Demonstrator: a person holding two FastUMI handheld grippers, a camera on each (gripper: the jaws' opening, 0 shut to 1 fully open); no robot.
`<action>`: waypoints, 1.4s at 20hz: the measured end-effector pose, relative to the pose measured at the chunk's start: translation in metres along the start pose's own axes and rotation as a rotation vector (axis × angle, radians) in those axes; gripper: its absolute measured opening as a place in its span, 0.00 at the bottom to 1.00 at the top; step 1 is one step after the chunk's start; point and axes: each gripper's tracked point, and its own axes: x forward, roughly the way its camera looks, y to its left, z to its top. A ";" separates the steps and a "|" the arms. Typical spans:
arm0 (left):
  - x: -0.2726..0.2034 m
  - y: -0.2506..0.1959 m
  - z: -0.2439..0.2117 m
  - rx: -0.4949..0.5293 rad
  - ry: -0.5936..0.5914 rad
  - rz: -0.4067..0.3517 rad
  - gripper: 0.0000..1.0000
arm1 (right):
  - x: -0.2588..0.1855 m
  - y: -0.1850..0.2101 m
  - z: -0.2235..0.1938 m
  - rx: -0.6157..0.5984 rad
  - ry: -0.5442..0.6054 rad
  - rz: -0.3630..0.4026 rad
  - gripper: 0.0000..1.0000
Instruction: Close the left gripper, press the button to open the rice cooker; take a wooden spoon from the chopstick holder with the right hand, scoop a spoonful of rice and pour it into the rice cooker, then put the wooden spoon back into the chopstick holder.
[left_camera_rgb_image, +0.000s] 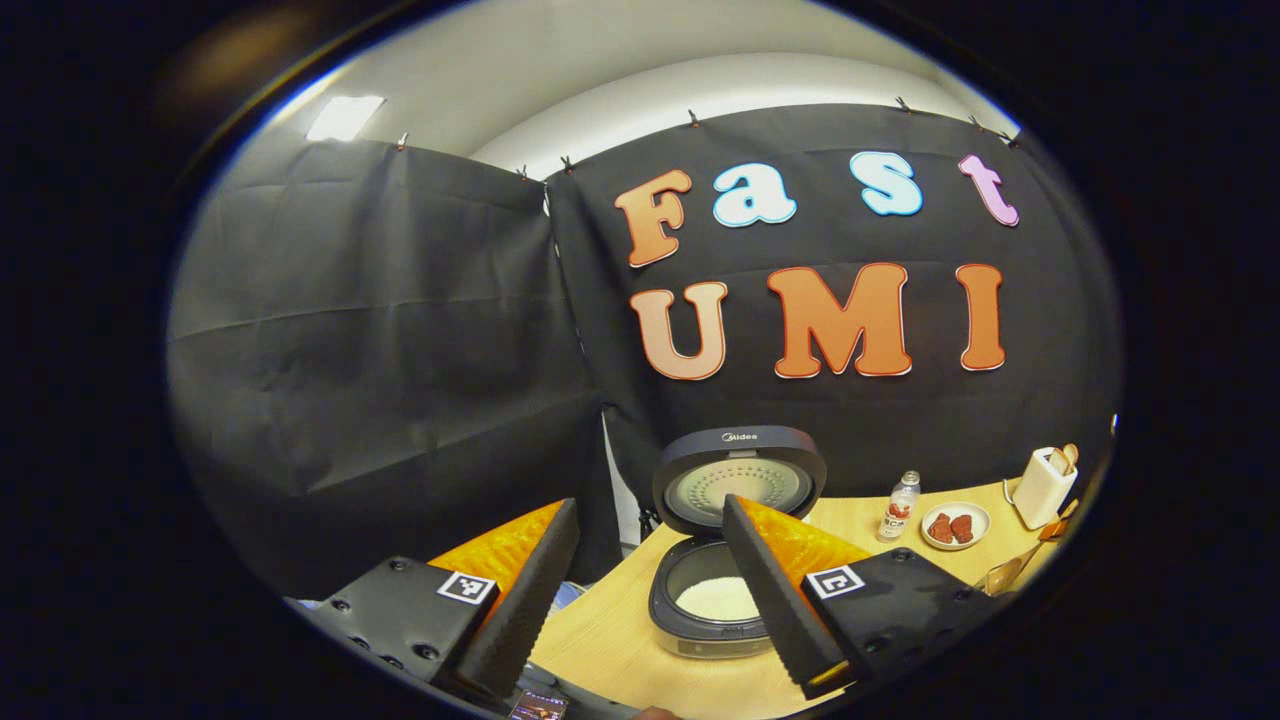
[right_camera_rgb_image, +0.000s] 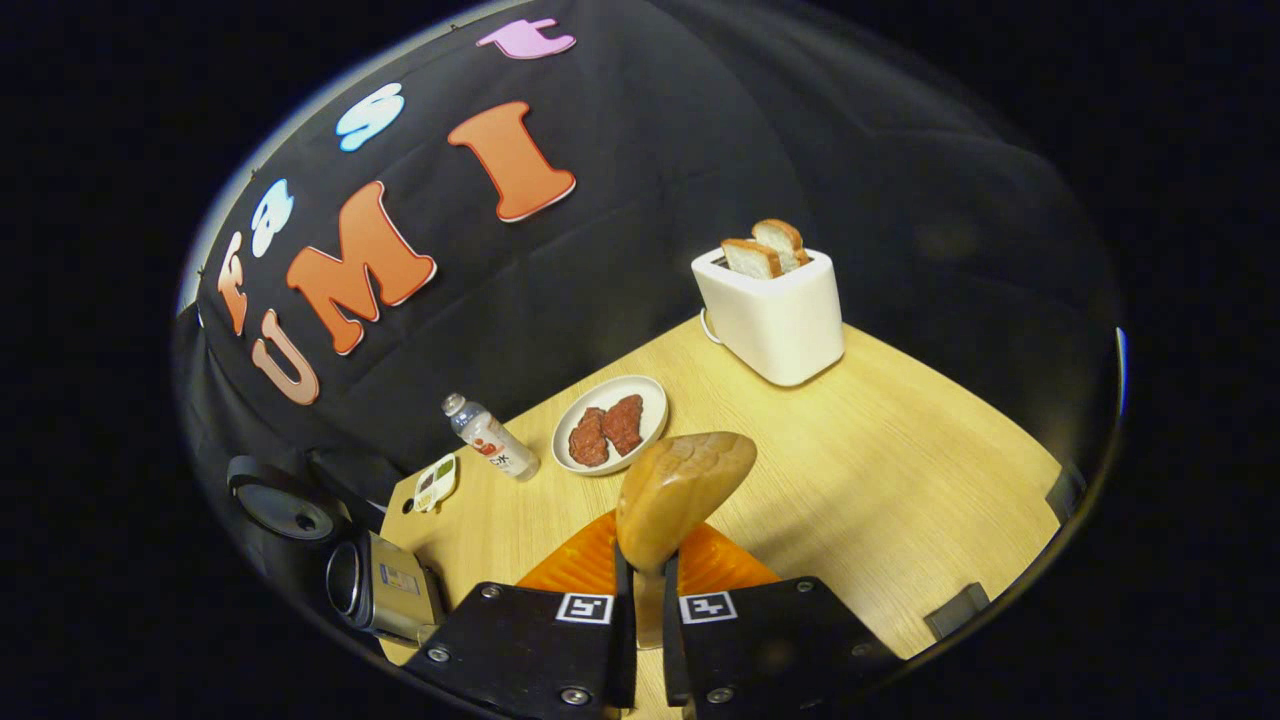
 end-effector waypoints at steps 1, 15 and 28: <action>0.006 -0.004 -0.001 0.003 0.000 -0.018 0.93 | -0.009 0.007 0.004 -0.002 -0.015 0.011 0.10; 0.040 0.027 -0.034 -0.008 0.036 -0.099 0.98 | -0.062 0.124 -0.107 -0.307 0.099 0.172 0.10; 0.027 0.096 -0.055 -0.006 0.065 -0.014 0.98 | -0.037 0.118 -0.169 -0.703 0.023 0.036 0.10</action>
